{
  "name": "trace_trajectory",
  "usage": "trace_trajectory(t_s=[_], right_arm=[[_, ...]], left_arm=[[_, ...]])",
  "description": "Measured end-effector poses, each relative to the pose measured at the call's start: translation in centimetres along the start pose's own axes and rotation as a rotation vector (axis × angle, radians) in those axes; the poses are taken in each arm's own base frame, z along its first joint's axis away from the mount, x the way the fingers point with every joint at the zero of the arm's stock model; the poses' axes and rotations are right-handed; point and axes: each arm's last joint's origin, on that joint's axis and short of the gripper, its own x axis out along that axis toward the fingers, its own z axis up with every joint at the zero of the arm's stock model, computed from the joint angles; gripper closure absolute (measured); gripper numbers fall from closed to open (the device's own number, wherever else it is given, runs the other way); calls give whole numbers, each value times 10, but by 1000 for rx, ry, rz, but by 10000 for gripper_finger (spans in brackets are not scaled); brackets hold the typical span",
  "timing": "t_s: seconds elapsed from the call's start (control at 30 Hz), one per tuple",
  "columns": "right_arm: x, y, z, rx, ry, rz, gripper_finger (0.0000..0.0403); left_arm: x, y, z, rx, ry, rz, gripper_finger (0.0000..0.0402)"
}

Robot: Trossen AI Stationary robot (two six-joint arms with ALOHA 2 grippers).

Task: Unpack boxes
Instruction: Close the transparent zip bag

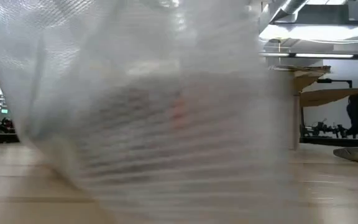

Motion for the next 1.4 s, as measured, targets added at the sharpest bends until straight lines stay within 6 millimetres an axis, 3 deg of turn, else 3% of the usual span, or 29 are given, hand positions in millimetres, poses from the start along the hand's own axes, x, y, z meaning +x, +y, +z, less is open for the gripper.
trace_trajectory(t_s=[0.17, 0.47, 0.6, 0.7, 0.87, 1.0, 1.23, 1.4], right_arm=[[31, -25, 17, 80, -115, 125, 261], [22, -23, 58, 123, -535, 242, 265], [39, -19, 59, 103, -521, 248, 265], [43, -21, 55, 72, -480, 229, 265], [10, -42, 58, 68, -514, 118, 265], [1, -66, 62, 79, -501, 5, 265], [35, -102, 61, 138, -407, 1, 265], [57, -102, 62, 135, -384, 72, 265]], left_arm=[[-6, 8, 7, -99, -36, -86, 401], [15, 13, 24, -220, -10, -11, 401], [29, 22, 38, -194, -23, 36, 401], [35, 23, 46, -78, -45, 43, 401], [38, 23, 49, -32, -49, 33, 401], [37, 22, 49, -53, -52, 23, 401], [37, 20, 50, -74, -61, 8, 401], [37, 20, 50, -81, -63, 4, 401]])
